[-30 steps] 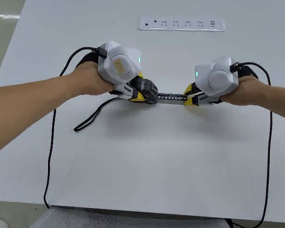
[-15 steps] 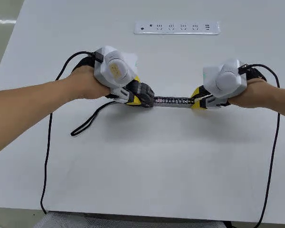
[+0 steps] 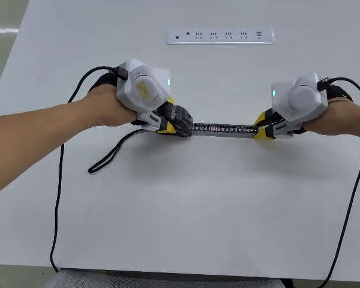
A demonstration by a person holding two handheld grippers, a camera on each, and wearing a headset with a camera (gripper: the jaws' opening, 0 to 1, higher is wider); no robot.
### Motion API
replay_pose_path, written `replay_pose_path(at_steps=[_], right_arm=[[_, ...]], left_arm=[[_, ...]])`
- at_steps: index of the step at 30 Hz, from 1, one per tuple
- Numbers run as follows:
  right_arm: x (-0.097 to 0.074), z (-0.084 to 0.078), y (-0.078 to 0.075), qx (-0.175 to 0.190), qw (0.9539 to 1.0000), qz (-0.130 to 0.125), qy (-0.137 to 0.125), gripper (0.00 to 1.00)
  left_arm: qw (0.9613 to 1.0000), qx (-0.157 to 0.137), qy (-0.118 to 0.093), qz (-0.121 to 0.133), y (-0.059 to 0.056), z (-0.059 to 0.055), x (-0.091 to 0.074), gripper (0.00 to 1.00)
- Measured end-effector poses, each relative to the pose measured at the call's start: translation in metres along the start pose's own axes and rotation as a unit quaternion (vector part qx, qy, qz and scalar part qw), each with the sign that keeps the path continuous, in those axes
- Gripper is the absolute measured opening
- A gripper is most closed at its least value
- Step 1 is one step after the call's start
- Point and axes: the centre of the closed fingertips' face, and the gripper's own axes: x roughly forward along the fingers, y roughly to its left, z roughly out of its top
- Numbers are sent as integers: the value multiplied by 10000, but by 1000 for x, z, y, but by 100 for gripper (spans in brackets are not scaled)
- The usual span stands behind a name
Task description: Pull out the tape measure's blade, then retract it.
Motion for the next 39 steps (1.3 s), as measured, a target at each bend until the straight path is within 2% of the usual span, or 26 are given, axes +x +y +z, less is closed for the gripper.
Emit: replay_pose_path(at_steps=[16, 26, 39], right_arm=[[-13, -25, -6, 279, 9994, 151, 106, 11], [-26, -52, -11, 406, 9987, 146, 258, 11], [-43, -73, -9, 458, 9982, 137, 349, 11]], left_arm=[[10000, 13, 36, -7, -1, 1, 0, 31], [10000, 24, 48, -22, -1, 2, 0, 31], [9999, 33, 104, -40, -3, 3, -1, 31]])
